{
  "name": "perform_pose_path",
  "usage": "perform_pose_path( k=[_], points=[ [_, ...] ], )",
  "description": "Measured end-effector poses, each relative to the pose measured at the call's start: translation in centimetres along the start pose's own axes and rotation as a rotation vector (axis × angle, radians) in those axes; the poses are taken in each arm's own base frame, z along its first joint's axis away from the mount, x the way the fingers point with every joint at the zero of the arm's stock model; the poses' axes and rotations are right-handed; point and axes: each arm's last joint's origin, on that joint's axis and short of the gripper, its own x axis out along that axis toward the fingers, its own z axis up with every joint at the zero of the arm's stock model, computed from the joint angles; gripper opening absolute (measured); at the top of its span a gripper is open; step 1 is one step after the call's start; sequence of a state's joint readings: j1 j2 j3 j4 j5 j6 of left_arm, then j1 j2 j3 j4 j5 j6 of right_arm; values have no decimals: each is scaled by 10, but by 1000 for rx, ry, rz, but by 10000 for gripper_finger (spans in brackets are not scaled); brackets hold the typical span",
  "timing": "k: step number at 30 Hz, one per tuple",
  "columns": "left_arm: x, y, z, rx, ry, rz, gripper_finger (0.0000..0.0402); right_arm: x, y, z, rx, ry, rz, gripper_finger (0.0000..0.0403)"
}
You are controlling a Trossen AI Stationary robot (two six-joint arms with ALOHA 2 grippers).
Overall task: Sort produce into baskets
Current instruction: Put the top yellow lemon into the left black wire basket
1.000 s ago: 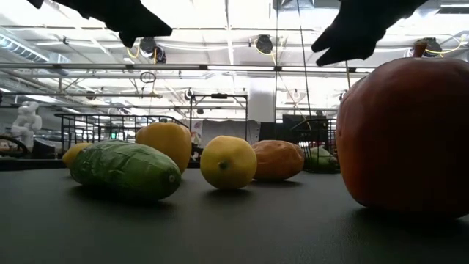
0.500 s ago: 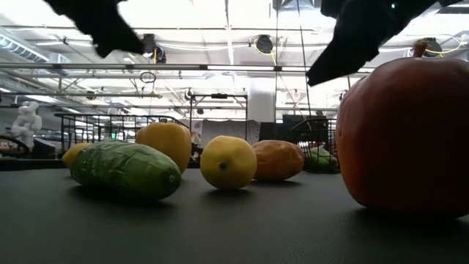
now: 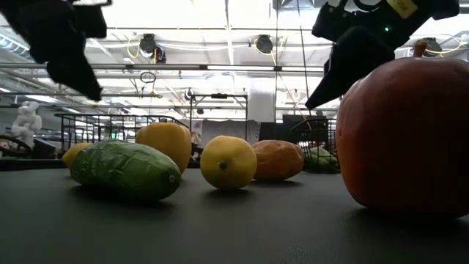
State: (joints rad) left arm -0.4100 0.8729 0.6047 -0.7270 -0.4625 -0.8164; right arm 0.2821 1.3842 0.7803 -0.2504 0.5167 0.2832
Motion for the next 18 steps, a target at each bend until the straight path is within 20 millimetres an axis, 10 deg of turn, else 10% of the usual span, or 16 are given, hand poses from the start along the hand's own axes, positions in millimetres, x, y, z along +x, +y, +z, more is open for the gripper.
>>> perform_pose_path(
  k=[12,18],
  points=[
    [35,-2,-25,-25,136,133,383,0,0,0,-16,1,-1,318],
    [50,-4,-32,-33,163,243,384,0,0,0,-17,1,-1,318]
  ],
)
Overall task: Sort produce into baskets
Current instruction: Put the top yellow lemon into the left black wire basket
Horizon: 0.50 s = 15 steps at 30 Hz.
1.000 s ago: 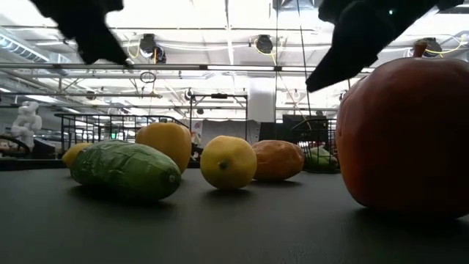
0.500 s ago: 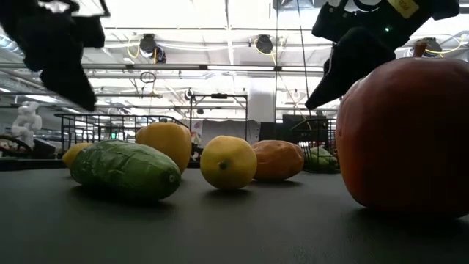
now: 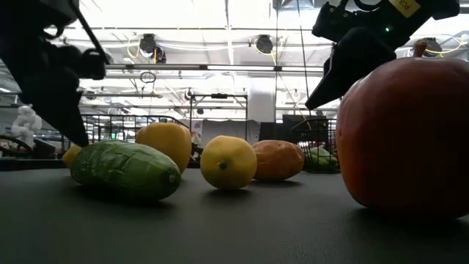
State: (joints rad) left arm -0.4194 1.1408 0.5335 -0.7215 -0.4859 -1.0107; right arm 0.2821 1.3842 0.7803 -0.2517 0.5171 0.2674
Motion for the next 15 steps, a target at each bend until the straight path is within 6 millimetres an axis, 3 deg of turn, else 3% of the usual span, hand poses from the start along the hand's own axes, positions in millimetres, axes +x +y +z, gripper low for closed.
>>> perform_pose_path(
  k=[10,15],
  points=[
    [21,-8,-7,115,45,110,381,0,0,0,-4,1,0,318],
    [28,-13,-8,201,49,114,353,0,0,0,-4,0,-1,318]
  ],
)
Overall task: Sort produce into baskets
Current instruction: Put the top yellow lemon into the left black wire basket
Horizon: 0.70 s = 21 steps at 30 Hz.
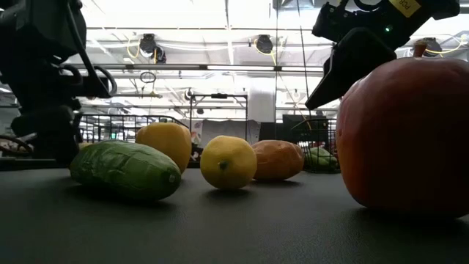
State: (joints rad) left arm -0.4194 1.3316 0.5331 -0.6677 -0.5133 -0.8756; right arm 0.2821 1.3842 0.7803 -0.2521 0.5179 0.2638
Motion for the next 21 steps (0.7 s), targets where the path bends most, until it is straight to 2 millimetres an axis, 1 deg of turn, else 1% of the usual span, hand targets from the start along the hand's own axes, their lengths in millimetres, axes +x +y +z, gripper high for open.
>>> perform_pose_path(
  k=[8,11,13,16,18,21],
  points=[
    [0,-3,2,82,-19,-21,262,0,0,0,0,-1,-1,318],
    [1,-3,2,112,-19,-20,236,0,0,0,0,-1,-1,318],
    [1,-3,2,130,-18,-19,225,0,0,0,0,-1,-1,318],
    [-2,-3,4,147,-15,-18,223,0,0,0,0,-1,-2,318],
    [-8,-5,10,161,-22,-28,224,0,0,0,0,-1,-3,318],
    [-23,-5,21,193,-45,-48,225,0,0,0,1,-2,-6,318]
  ],
)
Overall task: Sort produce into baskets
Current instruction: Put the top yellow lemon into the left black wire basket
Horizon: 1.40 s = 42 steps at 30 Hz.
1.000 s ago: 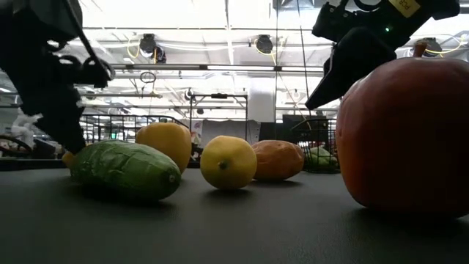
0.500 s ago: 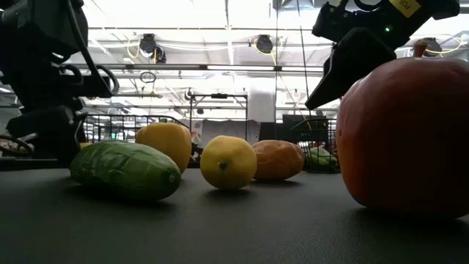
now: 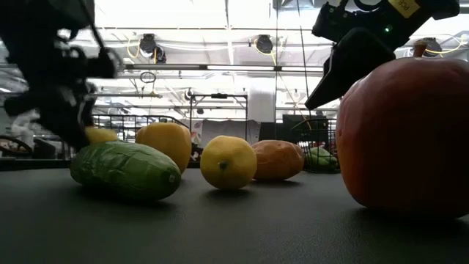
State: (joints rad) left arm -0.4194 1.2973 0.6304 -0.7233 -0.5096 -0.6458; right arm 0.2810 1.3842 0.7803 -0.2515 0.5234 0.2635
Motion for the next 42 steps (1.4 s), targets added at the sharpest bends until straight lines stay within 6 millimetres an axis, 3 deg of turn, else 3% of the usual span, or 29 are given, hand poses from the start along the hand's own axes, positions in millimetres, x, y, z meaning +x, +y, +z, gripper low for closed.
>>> perform_pose_path(
  k=[6,12,17,20,32,42],
  points=[
    [-45,14,26,138,-174,-20,226,0,0,0,-14,0,0,318],
    [-89,34,43,523,-364,8,226,0,0,0,-21,0,0,318],
    [-109,43,50,930,-449,93,226,0,0,0,-22,0,-2,318],
    [-113,45,51,1062,-475,148,226,0,0,0,-23,0,-3,318],
    [-118,43,59,1049,-550,198,226,0,0,0,-23,1,-3,318],
    [-120,42,63,765,-603,118,226,0,0,0,-24,2,-3,318]
  ],
)
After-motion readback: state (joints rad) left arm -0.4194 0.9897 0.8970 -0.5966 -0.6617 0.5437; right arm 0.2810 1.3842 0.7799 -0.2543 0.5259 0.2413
